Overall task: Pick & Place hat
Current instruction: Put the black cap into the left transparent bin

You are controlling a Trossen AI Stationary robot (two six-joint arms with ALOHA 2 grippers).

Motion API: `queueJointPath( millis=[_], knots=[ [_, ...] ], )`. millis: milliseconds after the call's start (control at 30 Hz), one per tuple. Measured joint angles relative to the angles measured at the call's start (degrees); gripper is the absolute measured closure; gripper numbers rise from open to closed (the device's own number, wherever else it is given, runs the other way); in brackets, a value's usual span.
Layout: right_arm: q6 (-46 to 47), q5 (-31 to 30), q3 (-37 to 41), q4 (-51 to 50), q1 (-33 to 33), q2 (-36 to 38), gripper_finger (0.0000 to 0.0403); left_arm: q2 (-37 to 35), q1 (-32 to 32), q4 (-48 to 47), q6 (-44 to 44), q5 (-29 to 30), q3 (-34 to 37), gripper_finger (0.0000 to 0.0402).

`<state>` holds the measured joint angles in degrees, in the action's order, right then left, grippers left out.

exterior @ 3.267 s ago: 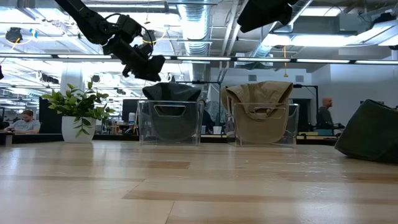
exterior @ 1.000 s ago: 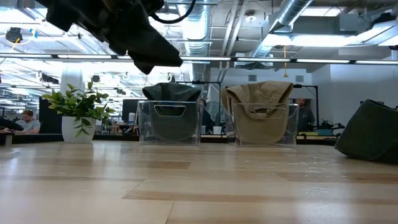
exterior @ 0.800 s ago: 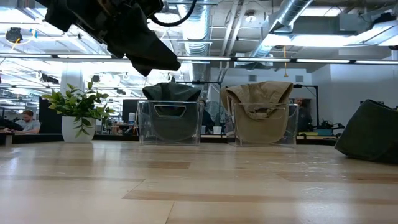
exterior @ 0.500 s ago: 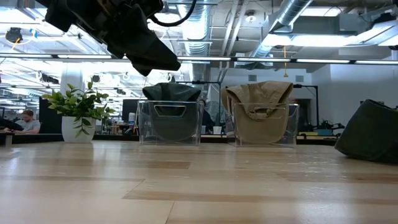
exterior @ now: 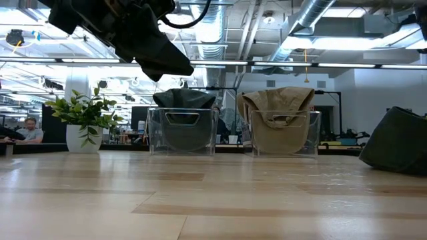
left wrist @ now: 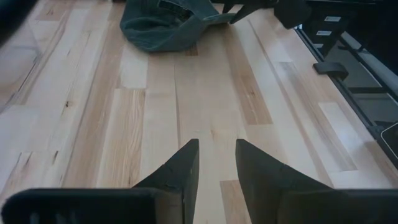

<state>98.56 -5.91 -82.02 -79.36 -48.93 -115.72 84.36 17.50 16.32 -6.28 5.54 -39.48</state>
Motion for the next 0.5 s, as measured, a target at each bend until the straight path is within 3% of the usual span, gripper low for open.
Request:
queueJointPath(
  millis=[200, 333, 500],
  knots=[
    [1.1, 0.0, 0.0, 0.3, 0.0, -2.2, 0.0318, 0.0, 0.0, 0.0, 0.0, 0.0, 0.0, 0.03],
    [1.9, 0.0, 0.0, 1.5, -0.1, -2.7, 0.0383, 0.0, 0.0, 0.0, 0.0, 0.0, 0.0, 0.03],
    [4.3, -2.4, 0.0, 3.6, -0.1, -2.7, 0.0395, -0.7, 0.0, -2.2, 0.0, 0.0, 0.0, 0.03]
  ],
)
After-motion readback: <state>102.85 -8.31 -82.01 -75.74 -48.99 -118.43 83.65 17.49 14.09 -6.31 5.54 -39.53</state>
